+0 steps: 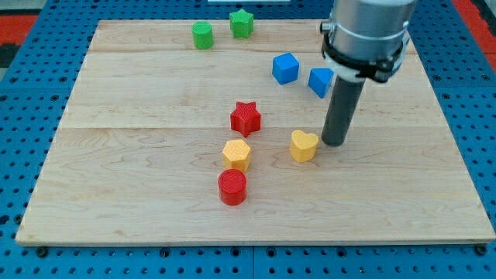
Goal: Push the red circle to the left side of the red star
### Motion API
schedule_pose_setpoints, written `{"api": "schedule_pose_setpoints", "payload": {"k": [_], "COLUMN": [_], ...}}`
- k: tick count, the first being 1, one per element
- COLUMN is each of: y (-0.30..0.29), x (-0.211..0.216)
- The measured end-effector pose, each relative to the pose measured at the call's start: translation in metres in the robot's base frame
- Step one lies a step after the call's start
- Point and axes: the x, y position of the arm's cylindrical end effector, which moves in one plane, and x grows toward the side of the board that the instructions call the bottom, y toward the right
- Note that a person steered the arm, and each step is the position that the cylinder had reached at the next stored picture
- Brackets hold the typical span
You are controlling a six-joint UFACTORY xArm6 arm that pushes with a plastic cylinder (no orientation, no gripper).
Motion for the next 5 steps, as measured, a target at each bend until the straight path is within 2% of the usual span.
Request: {"api": "schedule_pose_setpoints", "payload": {"k": [1,2,3,5], "y": [-0.058,-0.060,-0.086,-0.216], "x": [-0.007,0.039,0.106,-0.005]}}
